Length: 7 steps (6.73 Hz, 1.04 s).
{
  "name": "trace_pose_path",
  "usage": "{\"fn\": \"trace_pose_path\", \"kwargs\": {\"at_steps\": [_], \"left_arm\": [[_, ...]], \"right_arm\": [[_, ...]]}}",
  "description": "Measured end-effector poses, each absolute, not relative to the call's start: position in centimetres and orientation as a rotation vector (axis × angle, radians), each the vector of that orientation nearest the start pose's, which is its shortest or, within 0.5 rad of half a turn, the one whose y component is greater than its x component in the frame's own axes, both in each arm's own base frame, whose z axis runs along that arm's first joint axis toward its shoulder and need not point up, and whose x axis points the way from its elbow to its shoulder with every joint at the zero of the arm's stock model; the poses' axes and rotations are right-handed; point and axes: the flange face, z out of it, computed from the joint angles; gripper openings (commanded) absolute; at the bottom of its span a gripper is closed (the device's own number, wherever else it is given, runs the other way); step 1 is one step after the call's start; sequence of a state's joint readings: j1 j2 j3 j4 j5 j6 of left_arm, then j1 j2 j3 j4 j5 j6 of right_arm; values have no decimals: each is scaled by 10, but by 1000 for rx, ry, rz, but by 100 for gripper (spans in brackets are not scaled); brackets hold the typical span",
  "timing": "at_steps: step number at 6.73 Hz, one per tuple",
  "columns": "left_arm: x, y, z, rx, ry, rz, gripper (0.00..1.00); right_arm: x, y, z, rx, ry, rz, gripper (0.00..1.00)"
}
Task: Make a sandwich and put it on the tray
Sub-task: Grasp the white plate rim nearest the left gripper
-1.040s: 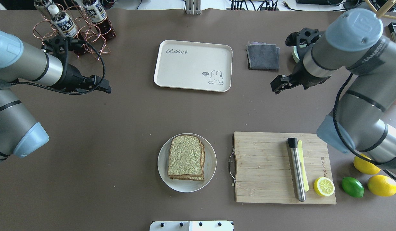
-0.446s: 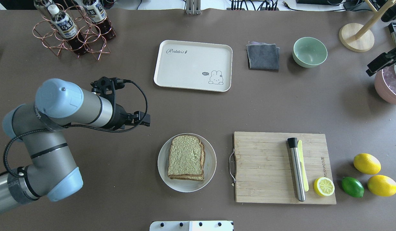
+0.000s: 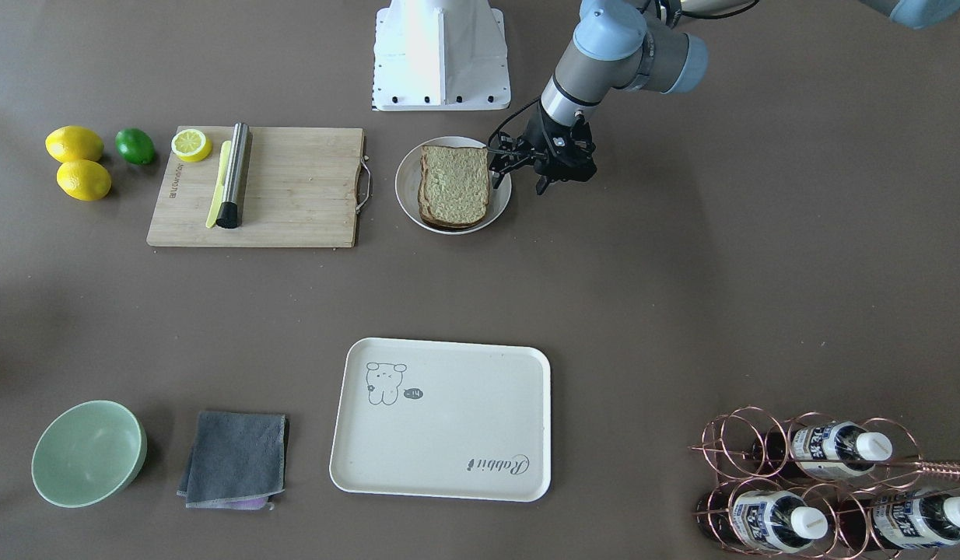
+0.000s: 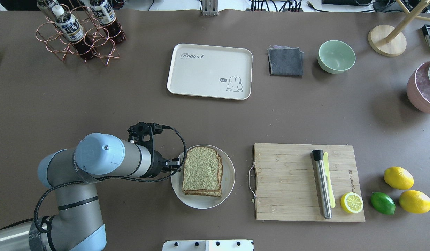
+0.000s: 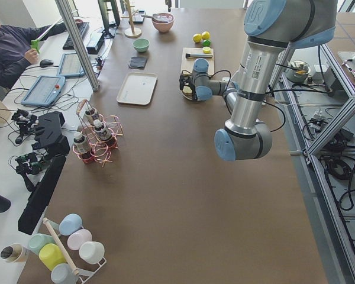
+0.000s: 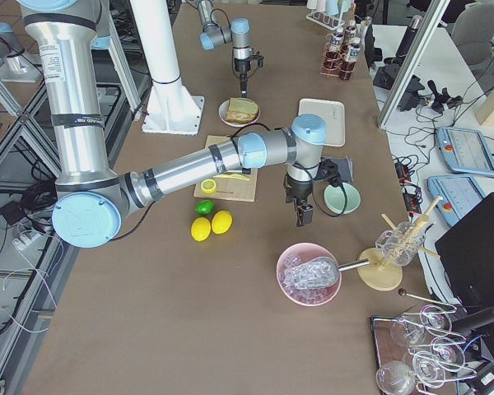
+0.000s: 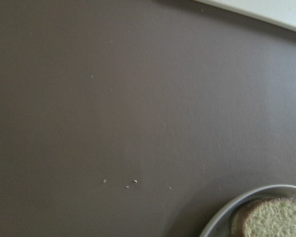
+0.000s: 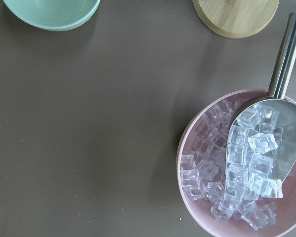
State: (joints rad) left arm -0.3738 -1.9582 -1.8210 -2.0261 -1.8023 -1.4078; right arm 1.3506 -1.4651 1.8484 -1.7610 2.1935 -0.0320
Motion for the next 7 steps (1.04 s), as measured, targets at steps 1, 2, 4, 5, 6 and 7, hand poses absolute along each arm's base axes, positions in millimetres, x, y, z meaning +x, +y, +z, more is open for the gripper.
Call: {"fn": "trace_pose_path", "kwargs": {"at_steps": [1, 2, 4, 5, 6, 7], "left_arm": [[527, -324, 280, 87, 1102, -60, 31], [530, -321, 282, 83, 1098, -53, 31], [540, -311, 287, 74, 1097, -36, 31], [542, -310, 290, 72, 1093, -35, 30], [545, -311, 293, 70, 1087, -36, 15], [546, -311, 296, 69, 1082, -36, 0]], "right_arm": [[-41, -526, 499, 128, -638, -303, 100], [-40, -525, 499, 128, -638, -303, 100], [-40, -526, 500, 128, -634, -303, 100], [-40, -525, 500, 127, -633, -303, 100], [-40, -525, 501, 126, -632, -303, 100], [-40, -525, 501, 126, -632, -303, 100]]}}
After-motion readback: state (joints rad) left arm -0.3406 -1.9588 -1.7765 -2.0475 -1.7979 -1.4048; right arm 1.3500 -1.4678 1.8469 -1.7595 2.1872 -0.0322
